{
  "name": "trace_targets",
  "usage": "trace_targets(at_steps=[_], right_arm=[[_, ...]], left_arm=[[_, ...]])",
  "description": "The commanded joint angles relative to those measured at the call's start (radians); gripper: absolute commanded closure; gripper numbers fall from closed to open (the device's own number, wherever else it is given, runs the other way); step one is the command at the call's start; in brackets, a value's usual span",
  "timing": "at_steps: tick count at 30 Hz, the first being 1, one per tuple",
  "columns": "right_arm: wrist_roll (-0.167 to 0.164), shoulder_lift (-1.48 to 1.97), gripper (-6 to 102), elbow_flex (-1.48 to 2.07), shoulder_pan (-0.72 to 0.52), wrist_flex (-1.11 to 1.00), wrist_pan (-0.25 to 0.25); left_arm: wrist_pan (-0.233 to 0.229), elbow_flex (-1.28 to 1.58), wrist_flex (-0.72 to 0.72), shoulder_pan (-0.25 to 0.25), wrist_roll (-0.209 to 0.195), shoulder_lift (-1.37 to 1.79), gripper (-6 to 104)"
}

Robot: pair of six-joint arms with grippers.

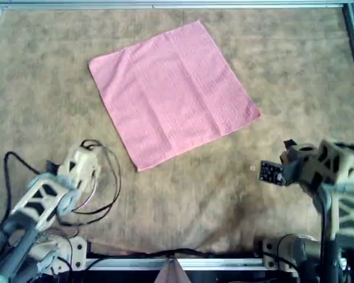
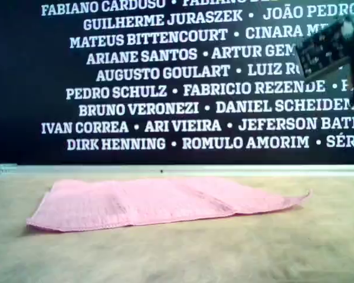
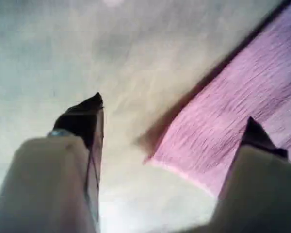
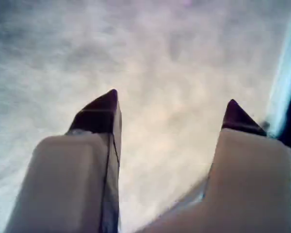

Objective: Fold a cloth

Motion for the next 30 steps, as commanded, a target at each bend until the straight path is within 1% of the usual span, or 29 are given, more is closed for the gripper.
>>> trace_targets(at_steps=[1, 3, 4, 6, 10, 12, 16, 22, 26, 30], right_arm=[[-0.067, -0.153, 10, -0.137, 0.046, -0.026, 0.006], [-0.101, -0.215, 10, -0.172, 0.064, -0.043, 0.006], [-0.109, -0.239, 10, -0.184, 0.067, -0.054, 0.008], [-0.110, -0.285, 10, -0.206, 0.069, -0.084, 0.008], [-0.112, -0.367, 10, -0.232, 0.069, -0.143, 0.009], [-0.112, -0.407, 10, -0.247, 0.069, -0.169, 0.009], [-0.112, -0.480, 10, -0.288, 0.071, -0.195, 0.009], [-0.114, -0.578, 10, -0.382, 0.071, -0.199, 0.008], [-0.114, -0.653, 10, -0.439, 0.072, -0.199, -0.006], [-0.114, -0.724, 10, -0.492, 0.109, -0.199, 0.006]], left_arm=[[0.167, -0.123, -0.008, -0.026, -0.018, -0.029, -2], [0.258, -0.138, -0.009, -0.026, -0.018, -0.034, -2], [0.291, -0.143, -0.011, -0.026, -0.018, -0.040, -2], [0.319, -0.146, -0.011, -0.026, -0.018, -0.044, -2], [0.324, -0.149, -0.014, -0.026, -0.003, -0.044, -2], [0.324, -0.149, -0.025, -0.026, -0.003, -0.046, -2], [0.324, -0.147, -0.095, -0.026, -0.002, -0.081, -2], [0.324, -0.164, -0.198, -0.026, -0.002, -0.259, -2], [0.324, -0.244, -0.204, -0.026, -0.002, -0.333, -2], [0.324, -0.307, -0.204, -0.028, -0.002, -0.393, -2]])
